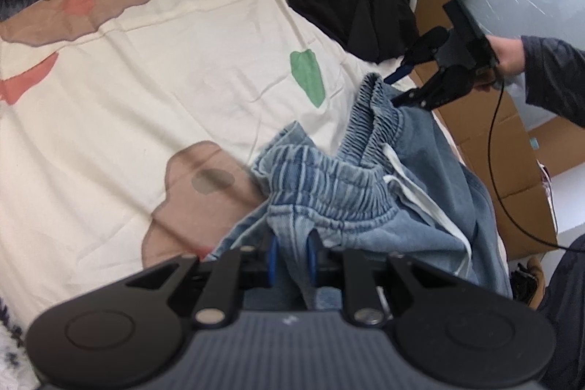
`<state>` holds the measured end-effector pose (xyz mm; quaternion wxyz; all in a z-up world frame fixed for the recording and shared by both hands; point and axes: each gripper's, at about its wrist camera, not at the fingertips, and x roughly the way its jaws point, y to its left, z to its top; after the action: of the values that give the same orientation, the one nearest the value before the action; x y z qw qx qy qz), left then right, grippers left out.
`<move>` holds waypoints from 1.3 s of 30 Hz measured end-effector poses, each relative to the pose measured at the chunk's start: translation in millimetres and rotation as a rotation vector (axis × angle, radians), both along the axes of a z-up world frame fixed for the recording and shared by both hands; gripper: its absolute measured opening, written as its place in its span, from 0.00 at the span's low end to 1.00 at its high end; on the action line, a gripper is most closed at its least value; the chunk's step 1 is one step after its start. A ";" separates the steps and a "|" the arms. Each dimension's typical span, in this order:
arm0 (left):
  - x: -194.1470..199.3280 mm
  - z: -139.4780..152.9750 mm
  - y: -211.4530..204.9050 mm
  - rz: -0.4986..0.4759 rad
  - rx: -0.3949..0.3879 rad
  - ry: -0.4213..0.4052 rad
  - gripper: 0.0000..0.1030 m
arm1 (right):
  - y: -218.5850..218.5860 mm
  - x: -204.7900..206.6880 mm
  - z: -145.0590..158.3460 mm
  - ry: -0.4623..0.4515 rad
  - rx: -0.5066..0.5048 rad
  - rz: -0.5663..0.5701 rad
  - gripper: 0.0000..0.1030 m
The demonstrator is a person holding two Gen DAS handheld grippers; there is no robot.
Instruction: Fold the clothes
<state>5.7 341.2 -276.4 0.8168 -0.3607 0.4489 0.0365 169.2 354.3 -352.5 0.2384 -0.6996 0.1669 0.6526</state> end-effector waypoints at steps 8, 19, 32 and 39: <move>-1.5 10.7 -6.3 0.016 0.034 -0.026 0.14 | -4.8 9.7 10.9 0.053 0.037 -0.020 0.10; -16.0 46.3 1.0 0.090 0.068 -0.075 0.11 | 0.9 14.4 99.6 0.222 0.202 -0.158 0.02; -44.2 83.6 76.7 0.293 0.217 -0.028 0.07 | 54.8 -30.7 122.5 0.346 0.346 -0.231 0.02; -29.2 78.5 110.5 0.389 0.251 0.033 0.07 | 101.4 -53.9 107.4 0.353 0.394 -0.266 0.02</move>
<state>-23.5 451.7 -197.9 0.8253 -0.3353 0.3763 0.2546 115.3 455.7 -245.1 0.4205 -0.4874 0.1660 0.7470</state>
